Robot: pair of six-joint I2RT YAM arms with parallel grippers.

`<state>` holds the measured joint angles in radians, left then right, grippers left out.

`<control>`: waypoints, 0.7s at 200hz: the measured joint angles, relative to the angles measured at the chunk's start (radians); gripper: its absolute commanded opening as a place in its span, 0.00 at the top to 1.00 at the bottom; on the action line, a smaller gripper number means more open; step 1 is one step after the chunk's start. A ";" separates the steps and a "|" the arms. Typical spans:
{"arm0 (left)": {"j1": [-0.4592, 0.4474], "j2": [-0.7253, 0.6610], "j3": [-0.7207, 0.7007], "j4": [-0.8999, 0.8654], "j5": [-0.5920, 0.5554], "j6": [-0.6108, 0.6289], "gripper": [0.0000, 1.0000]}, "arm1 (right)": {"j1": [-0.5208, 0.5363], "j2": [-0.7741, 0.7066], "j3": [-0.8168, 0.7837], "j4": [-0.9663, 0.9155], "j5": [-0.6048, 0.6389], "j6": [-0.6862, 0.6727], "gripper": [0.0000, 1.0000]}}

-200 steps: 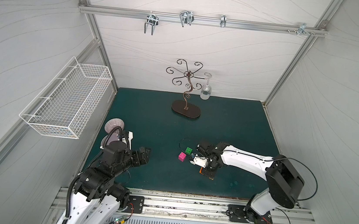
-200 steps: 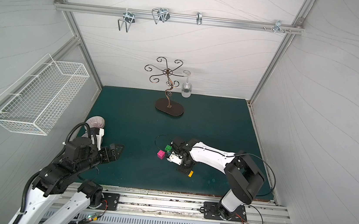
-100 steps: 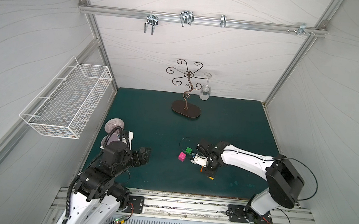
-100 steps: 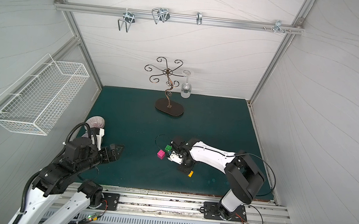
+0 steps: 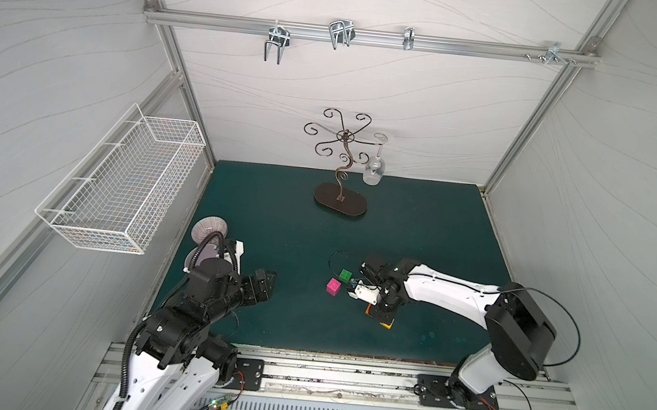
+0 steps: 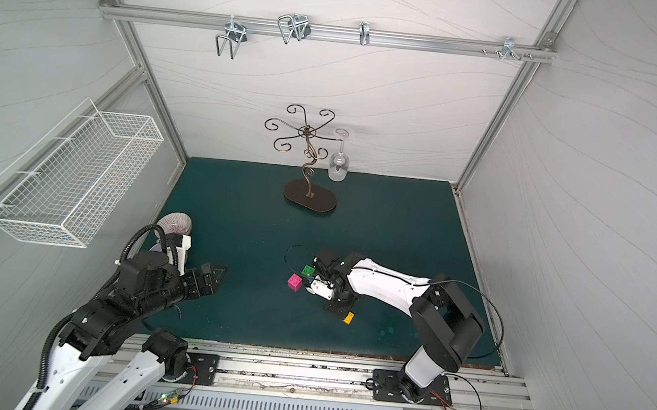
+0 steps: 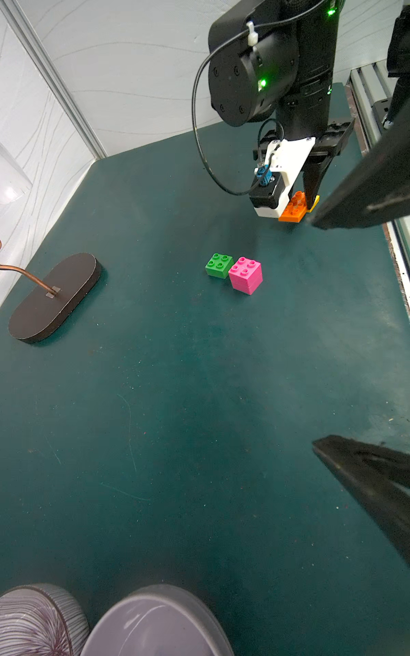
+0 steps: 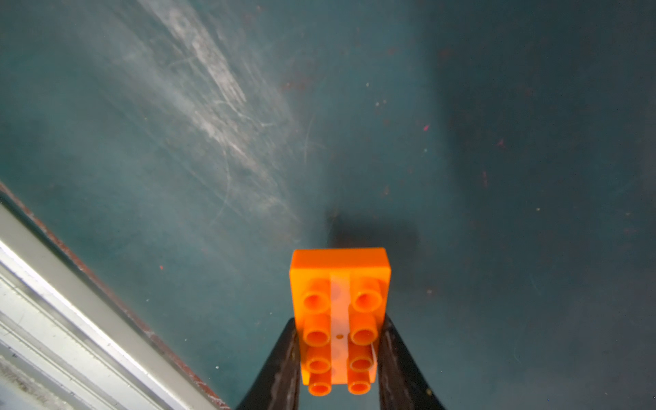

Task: Assemble the letter r with lego
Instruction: Assemble the lego brick with the lego brick.

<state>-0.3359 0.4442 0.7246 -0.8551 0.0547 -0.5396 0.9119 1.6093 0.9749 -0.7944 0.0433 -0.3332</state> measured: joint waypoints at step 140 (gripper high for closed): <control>-0.001 -0.005 0.000 0.000 -0.013 -0.004 0.06 | -0.008 0.007 -0.017 0.024 -0.005 -0.001 1.00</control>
<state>-0.3370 0.4389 0.7246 -0.8551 0.0422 -0.5434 0.9043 1.6161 0.9577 -0.7708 0.0387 -0.3340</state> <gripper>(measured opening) 0.941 0.338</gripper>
